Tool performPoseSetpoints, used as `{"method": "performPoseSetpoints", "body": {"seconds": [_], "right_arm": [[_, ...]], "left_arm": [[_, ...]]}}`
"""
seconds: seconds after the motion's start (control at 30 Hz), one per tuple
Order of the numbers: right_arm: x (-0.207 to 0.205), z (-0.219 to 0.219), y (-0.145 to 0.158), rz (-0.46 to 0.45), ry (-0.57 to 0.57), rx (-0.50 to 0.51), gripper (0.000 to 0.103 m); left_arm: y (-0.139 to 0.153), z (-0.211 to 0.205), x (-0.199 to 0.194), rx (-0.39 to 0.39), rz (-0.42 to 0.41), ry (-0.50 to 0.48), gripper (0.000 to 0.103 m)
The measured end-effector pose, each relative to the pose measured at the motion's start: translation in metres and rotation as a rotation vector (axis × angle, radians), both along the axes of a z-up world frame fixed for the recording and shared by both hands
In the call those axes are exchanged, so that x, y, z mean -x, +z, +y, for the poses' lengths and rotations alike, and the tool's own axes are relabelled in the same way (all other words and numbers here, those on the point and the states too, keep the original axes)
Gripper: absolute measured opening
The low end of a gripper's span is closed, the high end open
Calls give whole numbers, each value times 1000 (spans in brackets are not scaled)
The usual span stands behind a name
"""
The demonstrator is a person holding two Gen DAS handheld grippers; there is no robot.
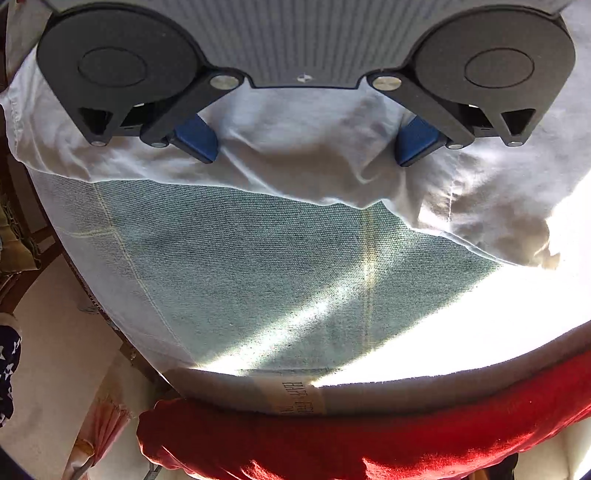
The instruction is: Fold clothes
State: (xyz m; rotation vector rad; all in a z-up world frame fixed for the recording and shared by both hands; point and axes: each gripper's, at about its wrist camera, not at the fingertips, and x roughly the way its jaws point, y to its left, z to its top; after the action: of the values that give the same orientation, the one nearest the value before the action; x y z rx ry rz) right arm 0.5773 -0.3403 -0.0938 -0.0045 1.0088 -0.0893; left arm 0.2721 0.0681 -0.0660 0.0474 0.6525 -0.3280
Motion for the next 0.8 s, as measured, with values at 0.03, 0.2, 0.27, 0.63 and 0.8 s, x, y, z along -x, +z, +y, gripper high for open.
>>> {"method": "performPoseSetpoints", "body": {"seconds": [0.03, 0.2, 0.27, 0.63, 0.8], "right_arm": [[-5, -2, 0, -15, -10, -12, 103], [-8, -7, 14, -61, -31, -44, 103], [4, -8, 26, -71, -28, -54, 103], [8, -8, 1, 11, -53, 6, 103], [-9, -17, 10, -63, -60, -70, 103]], "left_arm": [[-1, 0, -1, -2, 6, 4, 102], [-3, 0, 0, -7, 11, 8, 102], [-1, 0, 2, 0, 5, 0, 102], [-2, -7, 3, -14, 6, -20, 102], [-4, -3, 2, -14, 16, -2, 102]]}}
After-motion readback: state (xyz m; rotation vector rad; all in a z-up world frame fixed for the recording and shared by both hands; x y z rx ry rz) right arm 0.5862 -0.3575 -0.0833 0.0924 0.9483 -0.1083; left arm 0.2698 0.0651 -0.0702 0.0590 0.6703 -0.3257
